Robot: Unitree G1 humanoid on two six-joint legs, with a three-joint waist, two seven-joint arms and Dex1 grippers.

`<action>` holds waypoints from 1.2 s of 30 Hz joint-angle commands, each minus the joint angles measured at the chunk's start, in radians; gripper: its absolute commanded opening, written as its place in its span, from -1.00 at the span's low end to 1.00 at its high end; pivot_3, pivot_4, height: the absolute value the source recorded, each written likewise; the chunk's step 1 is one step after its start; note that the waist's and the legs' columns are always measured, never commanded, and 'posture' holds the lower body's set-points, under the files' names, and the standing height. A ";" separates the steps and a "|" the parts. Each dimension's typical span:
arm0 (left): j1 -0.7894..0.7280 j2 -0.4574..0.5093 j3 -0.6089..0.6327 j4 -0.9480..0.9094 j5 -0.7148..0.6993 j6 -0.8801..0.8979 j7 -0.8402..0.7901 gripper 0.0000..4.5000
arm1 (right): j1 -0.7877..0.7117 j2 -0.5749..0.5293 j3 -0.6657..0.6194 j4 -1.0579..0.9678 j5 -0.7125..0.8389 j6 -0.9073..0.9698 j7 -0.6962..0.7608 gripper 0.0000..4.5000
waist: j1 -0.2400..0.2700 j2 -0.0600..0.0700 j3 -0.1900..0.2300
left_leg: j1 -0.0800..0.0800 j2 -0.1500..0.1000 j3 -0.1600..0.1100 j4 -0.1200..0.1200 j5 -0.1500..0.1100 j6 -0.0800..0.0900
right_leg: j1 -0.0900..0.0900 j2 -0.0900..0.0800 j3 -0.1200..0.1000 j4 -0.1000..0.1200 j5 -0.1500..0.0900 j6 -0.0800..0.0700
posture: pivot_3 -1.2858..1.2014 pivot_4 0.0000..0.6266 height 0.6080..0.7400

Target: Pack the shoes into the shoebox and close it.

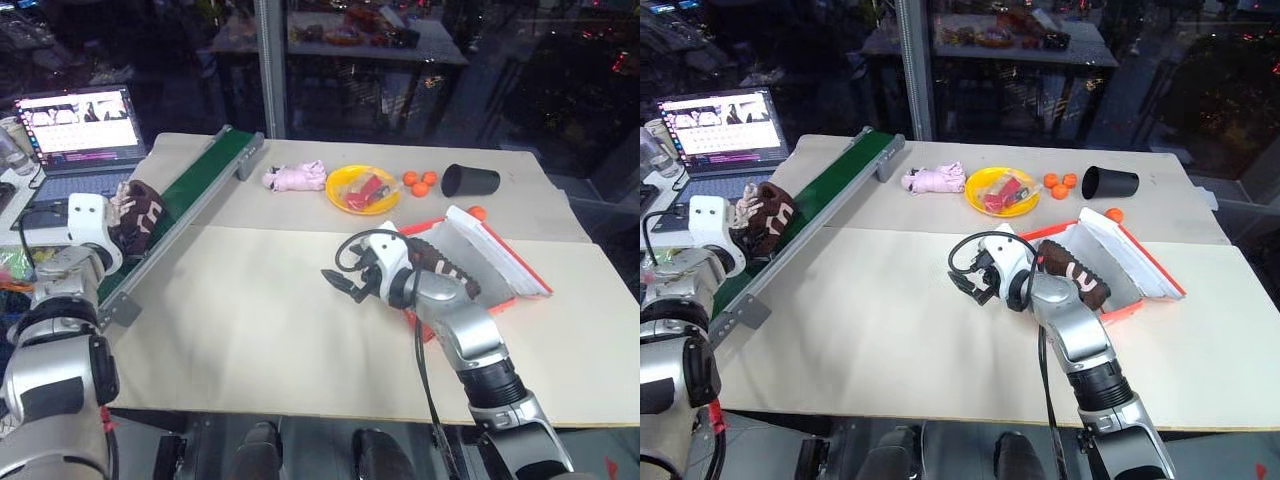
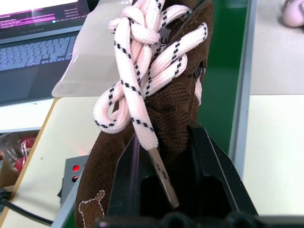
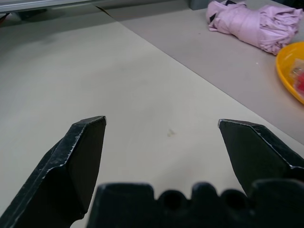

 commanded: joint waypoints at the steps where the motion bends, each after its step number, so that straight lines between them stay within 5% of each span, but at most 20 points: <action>1: -0.100 -0.070 -0.019 -0.180 -0.042 -0.011 -0.082 -0.74 | -0.058 0.052 -0.108 -0.058 0.085 0.042 -0.031 1.00 | 0.010 -0.001 0.001 | -0.001 0.000 0.000 0.000 0.000 0.000 | 0.000 0.000 0.000 0.000 0.000 0.000 | 0.03 -0.52 1.00; 7: -0.087 -0.240 -0.058 -0.558 -0.132 0.168 -0.105 -0.74 | -0.199 0.244 -0.422 -0.074 0.430 0.239 -0.199 1.00 | -0.009 -0.003 0.001 | -0.005 0.000 0.000 0.000 0.000 0.000 | -0.001 0.000 0.000 -0.002 0.001 0.001 | 0.03 -0.52 1.00; 12: -0.055 -0.386 -0.096 -0.799 -0.199 0.330 -0.059 -0.74 | -0.299 0.302 -0.585 -0.054 0.643 0.338 -0.335 1.00 | -0.025 -0.003 0.001 | -0.004 0.000 -0.001 0.000 0.000 0.000 | -0.001 0.000 0.000 0.000 0.001 0.001 | 0.03 -0.52 1.00; 24: 0.082 -0.610 -0.275 -1.183 -0.295 0.610 -0.032 -0.74 | -0.320 0.279 -0.661 -0.033 0.803 0.308 -0.490 1.00 | -0.052 -0.001 0.002 | -0.002 0.000 -0.001 0.000 0.000 0.001 | -0.001 0.001 0.002 0.000 0.001 0.001 | 0.03 -0.52 1.00; 36: 0.015 -0.582 -0.227 -1.192 -0.289 0.635 -0.023 -0.74 | -0.291 0.238 -0.653 -0.013 0.842 0.286 -0.527 1.00 | -0.056 -0.001 0.002 | -0.002 0.000 -0.002 0.000 0.000 0.001 | 0.000 0.001 0.003 -0.001 0.001 0.001 | 0.03 -0.52 1.00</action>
